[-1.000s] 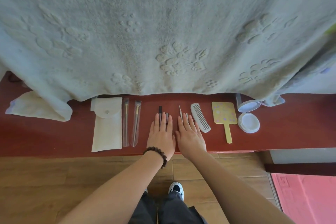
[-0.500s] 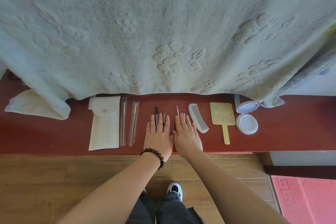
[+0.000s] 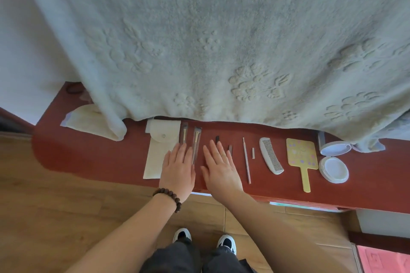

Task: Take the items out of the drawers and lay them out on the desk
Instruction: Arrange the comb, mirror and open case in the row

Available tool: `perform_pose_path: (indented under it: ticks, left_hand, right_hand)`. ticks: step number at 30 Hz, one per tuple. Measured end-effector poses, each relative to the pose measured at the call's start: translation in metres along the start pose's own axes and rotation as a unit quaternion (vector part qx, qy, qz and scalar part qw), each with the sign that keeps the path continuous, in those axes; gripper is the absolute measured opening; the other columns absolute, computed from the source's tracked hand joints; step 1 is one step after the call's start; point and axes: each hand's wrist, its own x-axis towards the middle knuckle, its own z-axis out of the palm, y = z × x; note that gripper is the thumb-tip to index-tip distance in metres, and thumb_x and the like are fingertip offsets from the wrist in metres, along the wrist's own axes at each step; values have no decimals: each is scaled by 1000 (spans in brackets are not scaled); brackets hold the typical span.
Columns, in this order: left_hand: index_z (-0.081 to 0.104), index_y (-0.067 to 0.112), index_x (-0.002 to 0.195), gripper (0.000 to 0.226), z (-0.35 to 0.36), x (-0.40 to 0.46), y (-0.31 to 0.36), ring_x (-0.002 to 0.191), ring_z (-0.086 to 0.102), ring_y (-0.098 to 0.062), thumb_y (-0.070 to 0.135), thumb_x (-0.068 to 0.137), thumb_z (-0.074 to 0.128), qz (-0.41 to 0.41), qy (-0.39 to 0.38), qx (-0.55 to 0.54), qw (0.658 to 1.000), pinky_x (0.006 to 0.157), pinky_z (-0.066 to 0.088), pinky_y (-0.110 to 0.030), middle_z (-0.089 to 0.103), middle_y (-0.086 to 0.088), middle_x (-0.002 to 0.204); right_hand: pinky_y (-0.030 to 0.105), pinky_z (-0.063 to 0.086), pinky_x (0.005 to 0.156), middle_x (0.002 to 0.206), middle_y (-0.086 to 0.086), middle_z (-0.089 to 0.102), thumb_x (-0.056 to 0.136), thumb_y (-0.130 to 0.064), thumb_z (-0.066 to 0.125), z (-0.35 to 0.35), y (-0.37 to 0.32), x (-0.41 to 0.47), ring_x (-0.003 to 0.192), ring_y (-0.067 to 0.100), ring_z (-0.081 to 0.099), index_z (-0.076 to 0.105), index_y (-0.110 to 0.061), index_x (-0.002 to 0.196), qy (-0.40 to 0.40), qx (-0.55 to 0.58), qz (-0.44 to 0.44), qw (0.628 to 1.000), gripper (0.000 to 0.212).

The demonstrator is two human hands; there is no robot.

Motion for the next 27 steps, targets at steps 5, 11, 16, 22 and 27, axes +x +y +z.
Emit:
perform_pose_path:
  ticks: [5, 11, 16, 22, 27]
  left_hand:
    - [-2, 18, 152, 60, 6, -2, -37, 147, -14, -26, 35, 102, 26, -12, -100, 51, 994, 119, 3, -52, -13, 0, 160]
    - [-2, 25, 152, 59, 14, -4, -50, 143, -21, -24, 40, 101, 24, 27, -104, 61, 992, 118, 3, -56, -24, 8, 151]
    - [-1, 26, 152, 57, 15, -5, -48, 144, -21, -30, 39, 101, 21, 46, -119, 68, 990, 115, -2, -61, -22, 12, 154]
    - [-6, 25, 151, 58, 11, -2, -48, 142, -28, -29, 37, 102, 21, 77, -133, 67, 986, 114, -7, -62, -23, 13, 154]
    - [-8, 25, 151, 56, 12, 1, -40, 142, -27, -28, 36, 101, 17, 81, -135, 62, 986, 115, -6, -62, -21, 12, 156]
  right_hand:
    - [42, -8, 120, 159, 0, -15, 102, -41, 17, 23, -27, 23, 145, 19, -20, -5, -20, 151, -66, -56, -19, 996, 58]
    - [44, -9, 119, 159, -3, -15, 101, -43, 15, 33, -29, 32, 145, 18, -19, -6, -18, 150, -86, -97, -6, 991, 59]
    - [44, -8, 119, 159, -2, -15, 101, -44, 15, 31, -15, 25, 145, 18, -19, -7, -18, 150, -82, -119, 2, 990, 60]
    - [44, -8, 119, 159, -2, -14, 101, -45, 15, 28, -8, 21, 145, 17, -18, -7, -18, 150, -77, -123, 0, 989, 60]
    - [44, -8, 120, 159, -2, -14, 101, -45, 16, 24, -6, 19, 145, 17, -19, -6, -18, 151, -66, -119, 2, 991, 60]
